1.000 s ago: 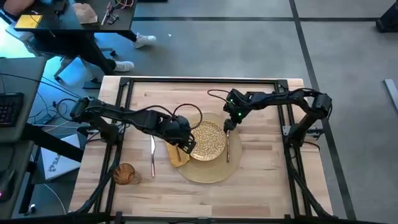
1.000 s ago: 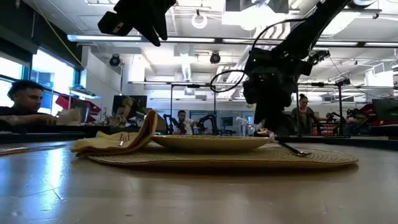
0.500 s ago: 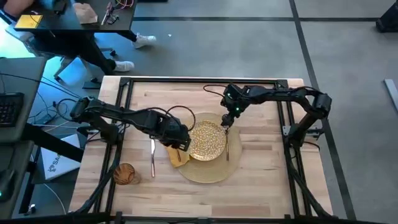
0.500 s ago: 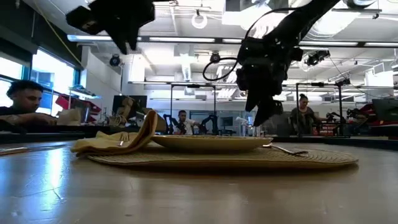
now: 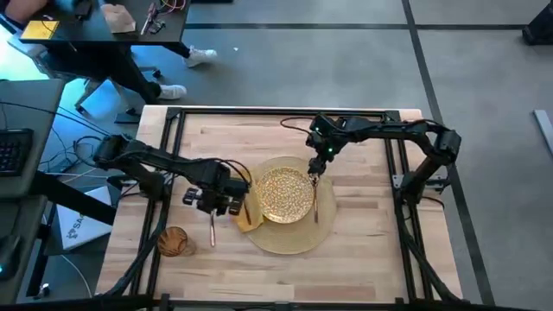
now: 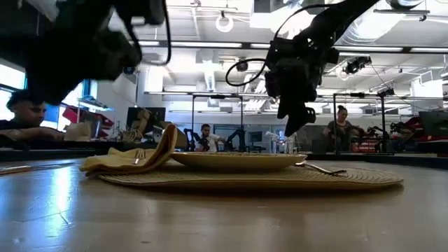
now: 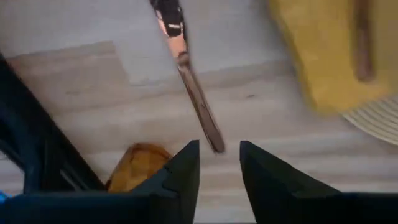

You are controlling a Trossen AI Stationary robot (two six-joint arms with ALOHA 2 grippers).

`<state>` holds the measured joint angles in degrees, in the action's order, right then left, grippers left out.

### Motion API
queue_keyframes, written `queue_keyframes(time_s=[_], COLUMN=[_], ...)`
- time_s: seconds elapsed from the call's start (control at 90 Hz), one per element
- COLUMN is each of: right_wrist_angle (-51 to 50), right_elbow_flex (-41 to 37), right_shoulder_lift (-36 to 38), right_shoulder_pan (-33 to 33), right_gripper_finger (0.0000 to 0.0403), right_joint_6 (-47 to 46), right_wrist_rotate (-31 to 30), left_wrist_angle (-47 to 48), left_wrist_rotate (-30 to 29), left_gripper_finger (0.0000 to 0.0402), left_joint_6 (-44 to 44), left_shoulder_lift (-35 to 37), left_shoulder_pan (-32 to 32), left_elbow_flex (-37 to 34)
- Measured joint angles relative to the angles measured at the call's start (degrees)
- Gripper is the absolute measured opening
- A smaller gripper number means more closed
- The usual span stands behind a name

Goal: Set table place
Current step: Put the brown table knife on the brown placemat to the right of the brown spoon

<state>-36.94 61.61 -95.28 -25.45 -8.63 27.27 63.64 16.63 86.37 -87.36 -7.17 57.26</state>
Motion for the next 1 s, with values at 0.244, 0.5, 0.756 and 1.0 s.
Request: queue_keyframes(time_s=[0.244, 0.5, 0.756, 1.0], right_wrist_angle=[-3.52, -5.5, -5.67, -4.61], right_elbow_flex=[-0.01, -0.03, -0.07, -0.08], right_shoulder_lift=[0.16, 0.15, 0.17, 1.54], right_shoulder_pan=[0.0, 0.0, 0.3, 2.37], right_gripper_finger=[0.0291, 0.0291, 0.0291, 0.0291], right_joint_6=[1.19, 0.6, -1.77, -3.39], right_wrist_rotate=[0.26, 0.39, 3.31, 3.22], left_wrist_angle=[-10.71, -19.31, -23.24, -21.29], left_wrist_rotate=[0.39, -1.74, -2.96, -6.09], left_gripper_finger=[0.0134, 0.0093, 0.0012, 0.0], left_joint_6=[-3.01, -0.59, -4.42, -8.02], left_shoulder_lift=[0.1, -0.37, -1.09, -0.8], left_shoulder_pan=[4.41, 4.98, 4.44, 4.28], left_elbow_flex=[-11.83, -18.93, -20.62, -18.61])
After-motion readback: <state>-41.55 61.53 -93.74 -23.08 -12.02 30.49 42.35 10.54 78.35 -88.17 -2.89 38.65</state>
